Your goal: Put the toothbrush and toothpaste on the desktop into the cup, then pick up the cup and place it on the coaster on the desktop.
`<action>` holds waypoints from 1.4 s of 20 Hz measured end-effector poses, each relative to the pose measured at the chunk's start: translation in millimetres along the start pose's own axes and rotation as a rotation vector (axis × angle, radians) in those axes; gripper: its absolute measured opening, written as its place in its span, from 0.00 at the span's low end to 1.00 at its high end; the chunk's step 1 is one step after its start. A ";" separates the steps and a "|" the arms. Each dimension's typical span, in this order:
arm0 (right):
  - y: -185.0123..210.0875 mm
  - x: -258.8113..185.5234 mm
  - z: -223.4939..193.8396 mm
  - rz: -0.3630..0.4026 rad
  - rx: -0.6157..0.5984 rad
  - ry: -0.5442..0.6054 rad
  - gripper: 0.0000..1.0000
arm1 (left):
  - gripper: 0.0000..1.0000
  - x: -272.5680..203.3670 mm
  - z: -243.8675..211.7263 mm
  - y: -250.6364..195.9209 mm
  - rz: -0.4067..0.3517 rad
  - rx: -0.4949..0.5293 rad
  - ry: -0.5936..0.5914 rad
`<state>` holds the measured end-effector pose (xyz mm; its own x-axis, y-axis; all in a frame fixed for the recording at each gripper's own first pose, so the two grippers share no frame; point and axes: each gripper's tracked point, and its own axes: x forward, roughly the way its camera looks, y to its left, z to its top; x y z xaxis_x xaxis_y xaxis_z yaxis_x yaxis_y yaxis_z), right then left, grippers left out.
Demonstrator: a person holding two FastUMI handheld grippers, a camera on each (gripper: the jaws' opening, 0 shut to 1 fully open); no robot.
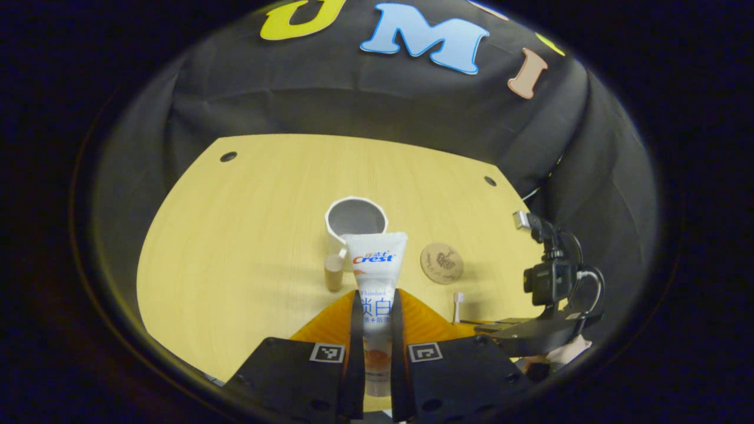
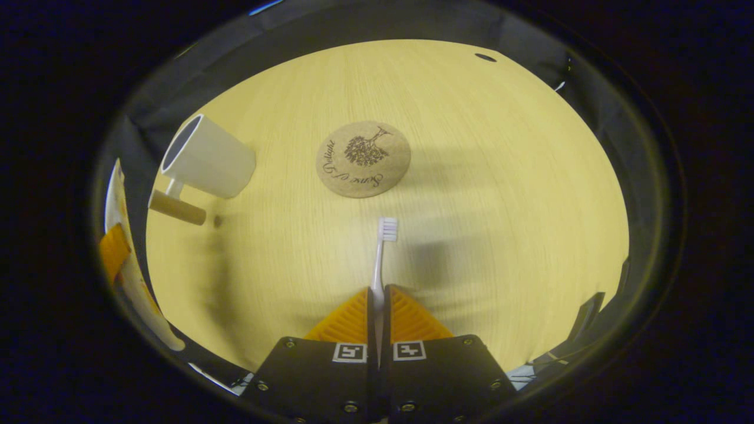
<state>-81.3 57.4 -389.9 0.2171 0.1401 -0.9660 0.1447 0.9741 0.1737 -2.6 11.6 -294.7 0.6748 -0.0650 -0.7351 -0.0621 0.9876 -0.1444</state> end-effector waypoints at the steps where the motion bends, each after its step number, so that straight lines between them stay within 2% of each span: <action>1: 0.0 0.5 0.2 0.002 0.001 0.000 0.02 | 0.25 -2.3 14.4 0.9 -0.003 -0.002 -0.018; 3: 0.0 -0.2 0.3 0.005 0.005 -0.002 0.05 | 0.25 -4.4 41.8 3.1 -0.010 -0.006 -0.054; 4: -0.1 -0.5 0.3 0.006 0.006 -0.004 0.02 | 0.25 -2.1 54.5 3.5 -0.013 -0.008 -0.071; 5: -0.3 -0.4 0.7 0.007 0.006 -0.005 0.05 | 0.25 0.7 67.7 5.0 -0.016 -0.007 -0.087; 6: -0.2 -1.1 1.4 0.007 0.007 -0.006 0.02 | 0.25 4.4 80.7 7.0 -0.014 -0.002 -0.103; 8: -0.3 -1.3 1.5 0.006 0.007 -0.009 0.05 | 0.25 12.3 104.3 11.3 -0.012 0.013 -0.130; 9: -0.5 -0.9 0.9 0.006 0.009 -0.009 0.02 | 0.25 17.4 115.1 11.6 -0.017 0.020 -0.141; 13: -3.9 -1.4 0.8 -0.003 0.016 -0.005 0.02 | 0.25 46.7 150.7 15.3 -0.033 0.048 -0.163; 20: -6.3 -1.2 0.8 -0.017 0.018 -0.006 0.03 | 0.25 96.7 166.8 14.0 -0.083 0.072 -0.153; 28: -7.6 -1.9 0.3 -0.032 0.025 -0.019 0.02 | 0.25 125.5 170.9 18.8 -0.091 0.104 -0.236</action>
<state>-82.5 49.7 -389.4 0.2305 0.1055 -0.9673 0.1757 0.9733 0.1480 206.6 46.5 -276.6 0.8278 -0.1308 -0.5456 0.0741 0.9894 -0.1248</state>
